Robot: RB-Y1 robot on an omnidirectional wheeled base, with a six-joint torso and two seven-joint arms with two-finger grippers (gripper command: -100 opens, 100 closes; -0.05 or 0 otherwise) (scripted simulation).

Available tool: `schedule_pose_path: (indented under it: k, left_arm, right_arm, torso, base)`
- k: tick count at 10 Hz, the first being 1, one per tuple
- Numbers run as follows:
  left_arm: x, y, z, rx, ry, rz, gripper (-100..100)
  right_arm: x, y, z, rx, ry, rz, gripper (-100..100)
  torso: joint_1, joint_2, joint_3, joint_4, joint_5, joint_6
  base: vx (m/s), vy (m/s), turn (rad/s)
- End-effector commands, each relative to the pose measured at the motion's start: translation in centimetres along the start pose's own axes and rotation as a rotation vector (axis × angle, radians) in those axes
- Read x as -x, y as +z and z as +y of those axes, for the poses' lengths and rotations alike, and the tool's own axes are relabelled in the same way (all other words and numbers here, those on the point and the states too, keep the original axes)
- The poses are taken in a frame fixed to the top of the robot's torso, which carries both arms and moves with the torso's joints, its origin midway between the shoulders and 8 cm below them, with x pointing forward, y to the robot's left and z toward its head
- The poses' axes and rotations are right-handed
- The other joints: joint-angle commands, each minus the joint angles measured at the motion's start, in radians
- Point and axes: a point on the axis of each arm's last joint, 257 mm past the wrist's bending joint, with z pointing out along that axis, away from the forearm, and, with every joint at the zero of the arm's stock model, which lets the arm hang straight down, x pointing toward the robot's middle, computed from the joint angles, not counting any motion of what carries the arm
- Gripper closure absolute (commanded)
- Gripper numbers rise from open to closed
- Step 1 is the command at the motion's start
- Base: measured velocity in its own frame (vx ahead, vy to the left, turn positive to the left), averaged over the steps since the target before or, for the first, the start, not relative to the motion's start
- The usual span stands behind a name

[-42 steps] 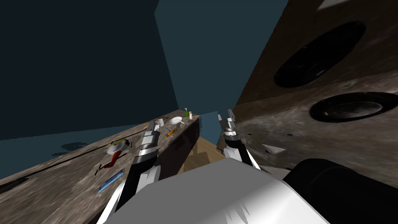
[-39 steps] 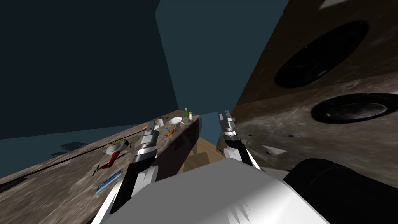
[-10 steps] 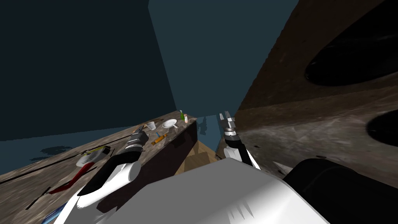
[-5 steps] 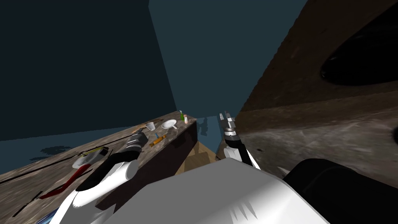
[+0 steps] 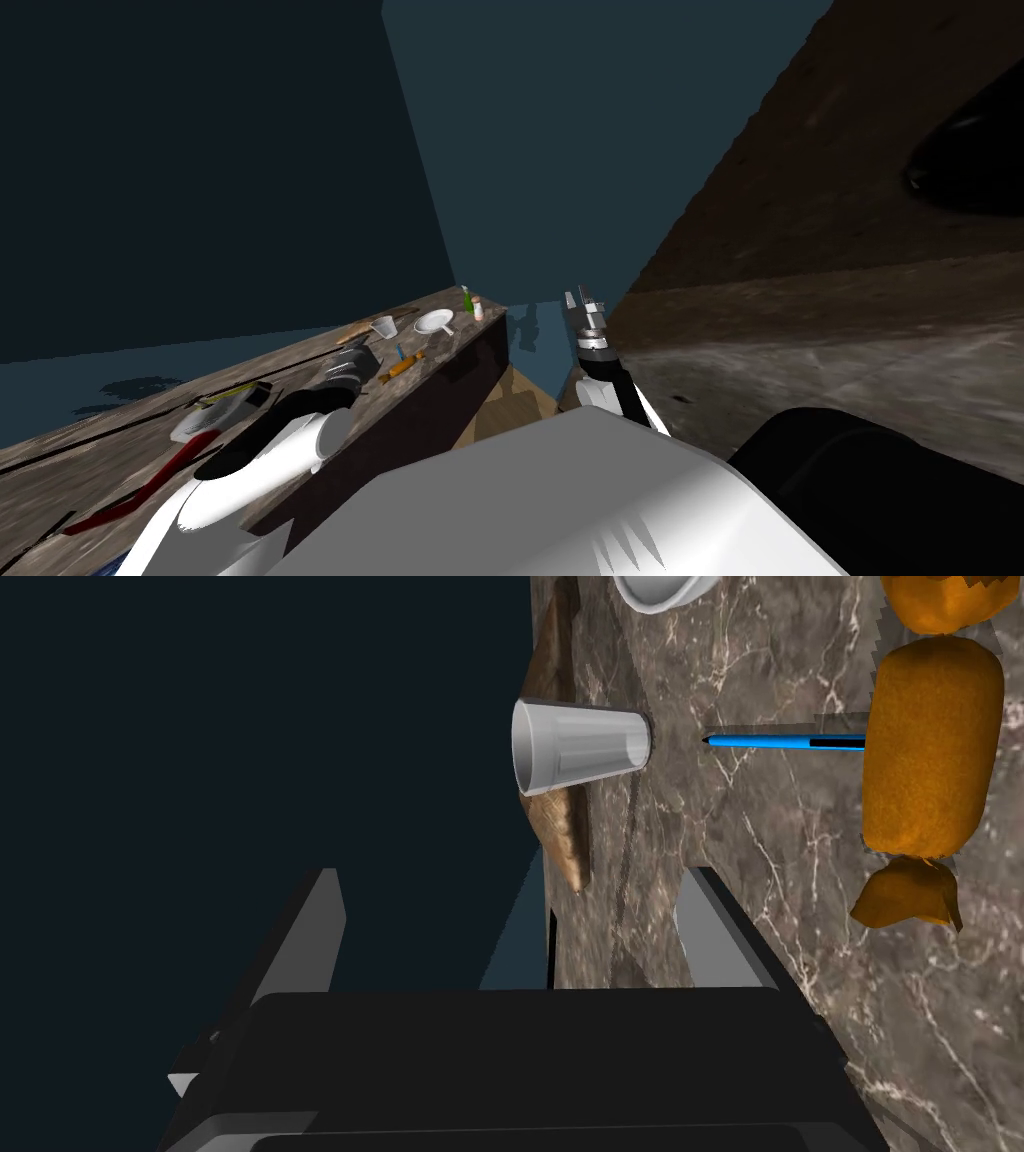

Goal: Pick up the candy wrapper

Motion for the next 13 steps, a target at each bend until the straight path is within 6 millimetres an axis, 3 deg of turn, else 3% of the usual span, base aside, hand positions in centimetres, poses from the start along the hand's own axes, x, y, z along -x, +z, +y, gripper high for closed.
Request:
schedule_pose_path:
  k: [1,13]
  left_arm:
    - [0.6,0.1,1.0,0.045,-0.029,-0.009,-100]
    - [2.8,-0.1,8.1,0.343,-0.158,-0.063,-100]
  right_arm:
    - [0.0,0.0,0.0,0.0,0.0,0.0,0]
    - [0.0,0.0,0.0,0.0,0.0,0.0,0]
  torso:
    - [0.0,0.0,0.0,0.0,0.0,0.0]
    - [0.001,0.0,0.0,0.0,0.0,0.0]
  base:
    - [0.056,-0.04,0.043]
    - [0.054,-0.016,0.03]
